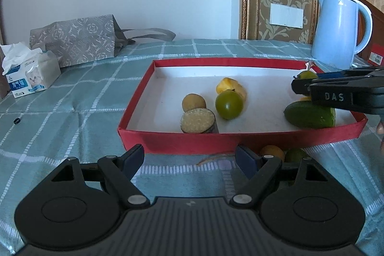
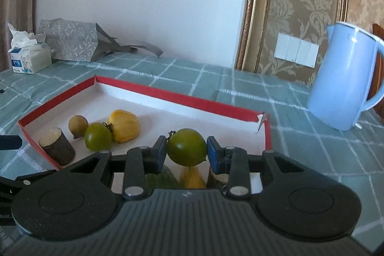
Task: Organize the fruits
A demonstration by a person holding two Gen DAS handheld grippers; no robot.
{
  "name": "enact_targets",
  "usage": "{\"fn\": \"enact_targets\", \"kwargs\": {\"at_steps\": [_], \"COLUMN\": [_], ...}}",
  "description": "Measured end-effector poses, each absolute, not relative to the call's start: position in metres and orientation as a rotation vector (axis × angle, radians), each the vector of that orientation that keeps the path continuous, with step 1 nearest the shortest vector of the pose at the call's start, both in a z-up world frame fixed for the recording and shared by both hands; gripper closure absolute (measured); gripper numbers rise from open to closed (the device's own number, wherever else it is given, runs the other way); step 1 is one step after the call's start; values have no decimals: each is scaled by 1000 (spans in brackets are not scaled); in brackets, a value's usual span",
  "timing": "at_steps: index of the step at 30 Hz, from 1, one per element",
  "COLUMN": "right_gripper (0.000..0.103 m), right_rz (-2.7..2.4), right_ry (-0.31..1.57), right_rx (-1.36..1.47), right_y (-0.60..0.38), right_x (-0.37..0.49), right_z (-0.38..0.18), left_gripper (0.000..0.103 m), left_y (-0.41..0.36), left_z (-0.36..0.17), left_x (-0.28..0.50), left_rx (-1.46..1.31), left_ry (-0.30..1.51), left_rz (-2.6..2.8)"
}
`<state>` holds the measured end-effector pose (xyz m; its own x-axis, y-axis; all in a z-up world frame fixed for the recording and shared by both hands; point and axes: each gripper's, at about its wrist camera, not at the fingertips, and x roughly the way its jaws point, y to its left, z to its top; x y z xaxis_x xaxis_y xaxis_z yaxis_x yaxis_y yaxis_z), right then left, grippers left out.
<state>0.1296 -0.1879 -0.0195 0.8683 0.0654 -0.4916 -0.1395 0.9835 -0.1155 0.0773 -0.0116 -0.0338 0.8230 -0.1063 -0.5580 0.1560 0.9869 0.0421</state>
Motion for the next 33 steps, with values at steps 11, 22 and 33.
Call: {"fn": "enact_targets", "kwargs": {"at_steps": [11, 22, 33], "right_gripper": [27, 0, 0], "right_rz": [77, 65, 65], "right_ry": [448, 353, 173], "right_rx": [-129, -5, -25], "right_y": [-192, -210, -213], "right_x": [121, 80, -1], "right_z": [-14, 9, 4], "left_gripper": [20, 20, 20], "left_y": [-13, -12, -11], "left_z": [-36, -36, -36], "left_x": [79, 79, 77], "left_rx": [94, 94, 101], "left_ry": [598, 598, 595], "left_rz": [-136, -134, -128]}}
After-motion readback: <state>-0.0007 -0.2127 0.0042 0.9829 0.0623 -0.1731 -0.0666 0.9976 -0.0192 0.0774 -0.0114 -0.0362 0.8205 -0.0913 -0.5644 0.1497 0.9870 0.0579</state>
